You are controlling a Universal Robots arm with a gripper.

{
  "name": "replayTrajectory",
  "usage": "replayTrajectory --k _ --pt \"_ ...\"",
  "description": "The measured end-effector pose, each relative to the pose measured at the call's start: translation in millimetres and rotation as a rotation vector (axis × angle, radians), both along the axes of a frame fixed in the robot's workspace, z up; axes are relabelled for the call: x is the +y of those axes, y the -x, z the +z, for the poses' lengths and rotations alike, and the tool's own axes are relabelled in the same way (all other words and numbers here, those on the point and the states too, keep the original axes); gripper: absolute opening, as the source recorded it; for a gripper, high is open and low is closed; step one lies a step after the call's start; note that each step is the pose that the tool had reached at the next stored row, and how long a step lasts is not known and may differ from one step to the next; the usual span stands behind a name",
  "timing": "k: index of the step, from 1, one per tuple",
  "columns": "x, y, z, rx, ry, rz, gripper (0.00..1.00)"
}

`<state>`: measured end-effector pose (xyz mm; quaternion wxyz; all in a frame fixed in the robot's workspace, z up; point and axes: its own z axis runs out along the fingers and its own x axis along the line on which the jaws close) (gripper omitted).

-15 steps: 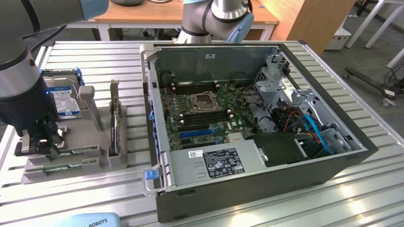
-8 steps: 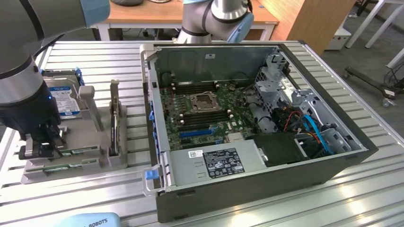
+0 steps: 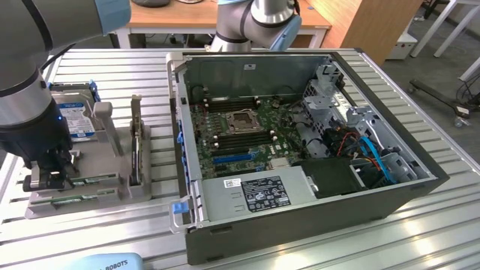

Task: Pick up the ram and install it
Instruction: 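Pick up the ram and move it above insertion slot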

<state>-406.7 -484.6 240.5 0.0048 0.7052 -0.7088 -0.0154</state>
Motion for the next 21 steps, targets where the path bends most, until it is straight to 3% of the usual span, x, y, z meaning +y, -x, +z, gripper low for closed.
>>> replayTrajectory --k 18,21 --pt "-1.8 -0.1 -9.6 0.0002 0.0001 0.0 0.35" --pt "-3.9 -0.1 -9.8 0.0 0.0 0.0 0.35"
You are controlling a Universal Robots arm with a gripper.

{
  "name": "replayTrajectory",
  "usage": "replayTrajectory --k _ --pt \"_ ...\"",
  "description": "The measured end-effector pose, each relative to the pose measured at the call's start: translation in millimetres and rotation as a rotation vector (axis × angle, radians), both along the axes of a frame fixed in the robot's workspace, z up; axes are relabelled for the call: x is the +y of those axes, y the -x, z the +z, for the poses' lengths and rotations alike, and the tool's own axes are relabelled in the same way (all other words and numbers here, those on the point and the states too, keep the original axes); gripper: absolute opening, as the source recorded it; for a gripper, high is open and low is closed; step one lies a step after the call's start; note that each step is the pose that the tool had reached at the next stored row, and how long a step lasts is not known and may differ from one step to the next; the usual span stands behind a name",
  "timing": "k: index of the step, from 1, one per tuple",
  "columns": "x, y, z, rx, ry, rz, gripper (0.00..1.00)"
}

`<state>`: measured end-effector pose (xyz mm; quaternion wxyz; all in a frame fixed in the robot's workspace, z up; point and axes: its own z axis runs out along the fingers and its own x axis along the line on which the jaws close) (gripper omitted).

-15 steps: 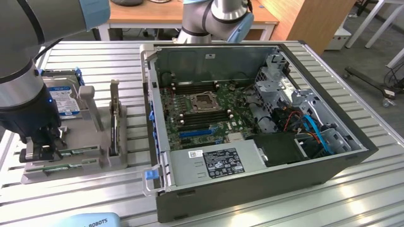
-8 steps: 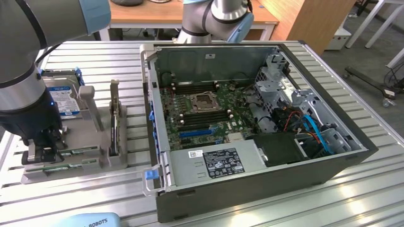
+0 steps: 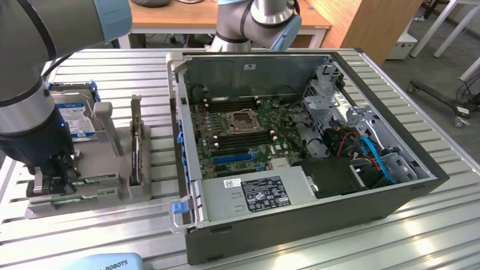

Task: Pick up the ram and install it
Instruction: 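Pick up the ram and move it above insertion slot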

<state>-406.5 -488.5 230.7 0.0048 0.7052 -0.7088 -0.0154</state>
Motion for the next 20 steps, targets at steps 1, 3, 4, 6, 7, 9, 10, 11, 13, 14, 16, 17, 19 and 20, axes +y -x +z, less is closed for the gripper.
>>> replayTrajectory --k 1,3,4,6,7,9,10,11,13,14,16,17,19,20 --pt "-0.8 0.1 0.1 0.0001 0.0001 0.0 0.35" --pt "-1.3 0.1 0.1 0.0002 0.0001 0.0 0.35" --pt "-1.4 0.1 -0.3 0.0 0.0 0.0 0.35" --pt "-1.5 0.1 -2.1 0.0 0.0 0.0 0.35" --pt "-1.5 0.0 -3.1 0.0 0.0 0.0 0.35" --pt "-1.6 0.1 -5.3 0.0 0.0 0.0 0.35" --pt "-1.6 0.1 -6.3 0.0 0.0 0.0 0.35" --pt "-1.7 0.1 -7.3 0.0001 0.0001 0.0 0.35" --pt "-1.8 0.1 -9.5 0.0001 0.0001 0.0 0.35" --pt "-1.9 0.1 -10.6 0.0 0.0001 0.0 0.35" --pt "-2.0 0.1 -12.8 0.0 0.0 0.0 0.35" --pt "-2.1 0.1 -13.8 0.0 0.0 0.0 0.35" --pt "-2.2 0.1 -16.0 0.0001 0.0 0.0 0.35" --pt "-2.3 0.1 -17.0 0.0001 0.0 0.0 0.35"
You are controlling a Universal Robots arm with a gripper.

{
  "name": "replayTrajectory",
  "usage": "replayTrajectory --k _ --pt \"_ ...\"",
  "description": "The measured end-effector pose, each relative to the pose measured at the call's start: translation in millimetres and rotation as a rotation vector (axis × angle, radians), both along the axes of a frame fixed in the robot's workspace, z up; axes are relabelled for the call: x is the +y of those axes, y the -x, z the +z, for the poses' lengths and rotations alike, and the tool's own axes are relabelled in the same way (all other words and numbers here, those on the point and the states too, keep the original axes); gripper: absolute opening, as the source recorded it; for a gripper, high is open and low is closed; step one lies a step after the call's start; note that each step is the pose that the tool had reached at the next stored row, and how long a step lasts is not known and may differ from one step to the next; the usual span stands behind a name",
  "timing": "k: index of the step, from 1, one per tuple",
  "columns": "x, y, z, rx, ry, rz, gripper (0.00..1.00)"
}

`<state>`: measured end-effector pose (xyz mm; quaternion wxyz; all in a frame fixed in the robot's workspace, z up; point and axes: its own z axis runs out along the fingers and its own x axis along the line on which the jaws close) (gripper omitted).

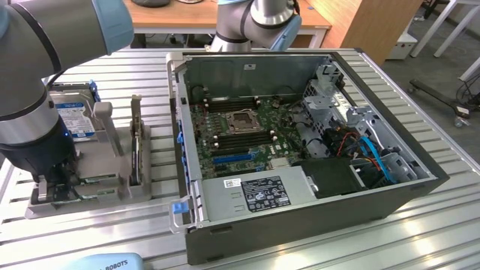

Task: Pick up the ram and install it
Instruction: 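Pick up the ram and move it above insertion slot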

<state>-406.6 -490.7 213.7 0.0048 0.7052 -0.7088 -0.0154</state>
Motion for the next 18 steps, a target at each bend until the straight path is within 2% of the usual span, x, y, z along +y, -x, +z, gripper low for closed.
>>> replayTrajectory --k 6,11,18 --pt "-0.3 0.0 -5.7 0.0 0.0001 0.0 0.35" --pt "-0.3 -0.3 -6.2 -0.0001 0.0 0.0 0.35" --pt "-0.5 -8.8 -6.3 0.0011 0.0 0.0 0.35"
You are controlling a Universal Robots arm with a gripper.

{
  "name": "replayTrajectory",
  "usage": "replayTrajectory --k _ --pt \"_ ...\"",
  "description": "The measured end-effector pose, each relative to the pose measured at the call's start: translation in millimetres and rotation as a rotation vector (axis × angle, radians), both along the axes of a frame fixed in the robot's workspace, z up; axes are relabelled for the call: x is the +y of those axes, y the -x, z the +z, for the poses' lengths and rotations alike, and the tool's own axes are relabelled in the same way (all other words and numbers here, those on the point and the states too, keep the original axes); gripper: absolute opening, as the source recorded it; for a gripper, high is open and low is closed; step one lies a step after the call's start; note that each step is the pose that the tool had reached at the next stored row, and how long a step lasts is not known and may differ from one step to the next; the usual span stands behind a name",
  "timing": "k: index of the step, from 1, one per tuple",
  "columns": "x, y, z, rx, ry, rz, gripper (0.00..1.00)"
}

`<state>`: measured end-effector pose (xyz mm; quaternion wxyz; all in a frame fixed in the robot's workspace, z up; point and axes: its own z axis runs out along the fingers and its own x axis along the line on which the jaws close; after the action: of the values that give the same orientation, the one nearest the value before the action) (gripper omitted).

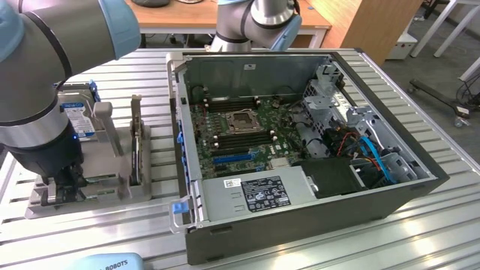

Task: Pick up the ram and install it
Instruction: 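Pick up the ram and move it above insertion slot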

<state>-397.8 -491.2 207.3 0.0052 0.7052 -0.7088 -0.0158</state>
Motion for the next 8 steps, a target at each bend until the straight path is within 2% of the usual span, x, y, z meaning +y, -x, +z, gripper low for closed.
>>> replayTrajectory --k 8 --pt "-0.1 -8.0 -0.2 0.0004 0.0 0.0 0.35"
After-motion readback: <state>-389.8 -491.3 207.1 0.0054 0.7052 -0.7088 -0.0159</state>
